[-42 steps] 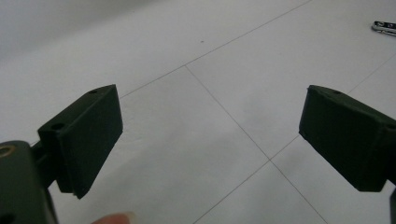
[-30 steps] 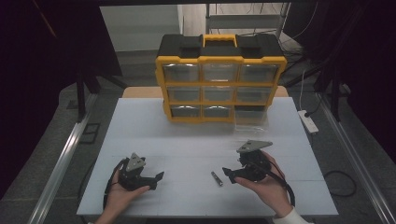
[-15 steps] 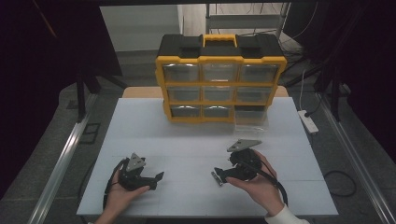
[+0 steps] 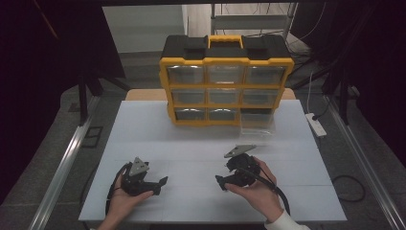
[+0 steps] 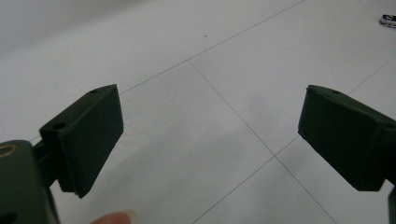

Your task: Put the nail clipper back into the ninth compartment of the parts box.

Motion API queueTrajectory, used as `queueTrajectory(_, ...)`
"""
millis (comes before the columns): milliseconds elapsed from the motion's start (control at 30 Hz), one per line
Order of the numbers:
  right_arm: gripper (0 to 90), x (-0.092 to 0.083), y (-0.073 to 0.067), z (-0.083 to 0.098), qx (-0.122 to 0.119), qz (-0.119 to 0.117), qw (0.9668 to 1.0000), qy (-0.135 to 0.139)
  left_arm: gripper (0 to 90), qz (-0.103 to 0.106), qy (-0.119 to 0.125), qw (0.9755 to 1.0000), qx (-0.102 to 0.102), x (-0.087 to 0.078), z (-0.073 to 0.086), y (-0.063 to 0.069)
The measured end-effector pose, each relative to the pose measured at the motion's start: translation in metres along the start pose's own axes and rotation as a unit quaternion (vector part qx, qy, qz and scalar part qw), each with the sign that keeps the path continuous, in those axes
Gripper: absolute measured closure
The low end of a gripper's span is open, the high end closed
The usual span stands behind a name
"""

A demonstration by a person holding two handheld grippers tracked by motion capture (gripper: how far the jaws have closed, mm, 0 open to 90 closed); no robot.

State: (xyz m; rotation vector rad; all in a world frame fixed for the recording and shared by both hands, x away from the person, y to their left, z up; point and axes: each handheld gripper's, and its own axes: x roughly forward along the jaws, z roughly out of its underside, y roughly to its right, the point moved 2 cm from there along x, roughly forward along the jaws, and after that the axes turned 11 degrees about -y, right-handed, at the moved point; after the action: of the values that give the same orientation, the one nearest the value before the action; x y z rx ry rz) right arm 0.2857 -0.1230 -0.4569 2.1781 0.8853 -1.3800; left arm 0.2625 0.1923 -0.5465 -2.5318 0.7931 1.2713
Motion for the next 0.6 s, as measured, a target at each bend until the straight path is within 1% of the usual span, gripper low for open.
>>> queueTrajectory(67, 18.3, 0.005, -0.002, -0.001, -0.002, -0.001, 0.9999, -0.011, 7.5, 0.0, -0.001, 1.0, 0.0, 0.0, 0.0, 0.0)
queueTrajectory(133, 18.3, 0.007, -0.002, -0.002, -0.005, -0.001, 0.9999, -0.013, 7.5, 0.0, -0.002, 1.0, 0.0, 0.001, 0.0, 0.0)
queueTrajectory(300, 18.9, 0.021, -0.007, -0.003, -0.01, -0.004, 0.9991, -0.04, 7.6, 0.001, -0.002, 1.0, 0.0, 0.0, 0.0, 0.001)
queueTrajectory(333, 18.9, 0.021, -0.007, -0.003, -0.01, -0.004, 0.9991, -0.04, 7.6, 0.001, -0.002, 1.0, 0.0, 0.0, 0.0, 0.001)
queueTrajectory(400, 19.3, 0.026, -0.007, -0.003, -0.009, 0.005, 0.9988, -0.048, 7.6, 0.001, -0.002, 1.0, 0.001, 0.0, 0.0, 0.001)
queueTrajectory(433, 19.6, 0.028, -0.006, -0.003, -0.009, 0.006, 0.9987, -0.05, 7.6, 0.001, -0.002, 1.0, 0.001, 0.0, 0.0, 0.001)
queueTrajectory(600, 21.4, 0.04, -0.003, 0.001, -0.008, 0.002, 0.9978, -0.065, 7.7, 0.0, -0.005, 1.0, 0.003, 0.001, 0.001, 0.001)
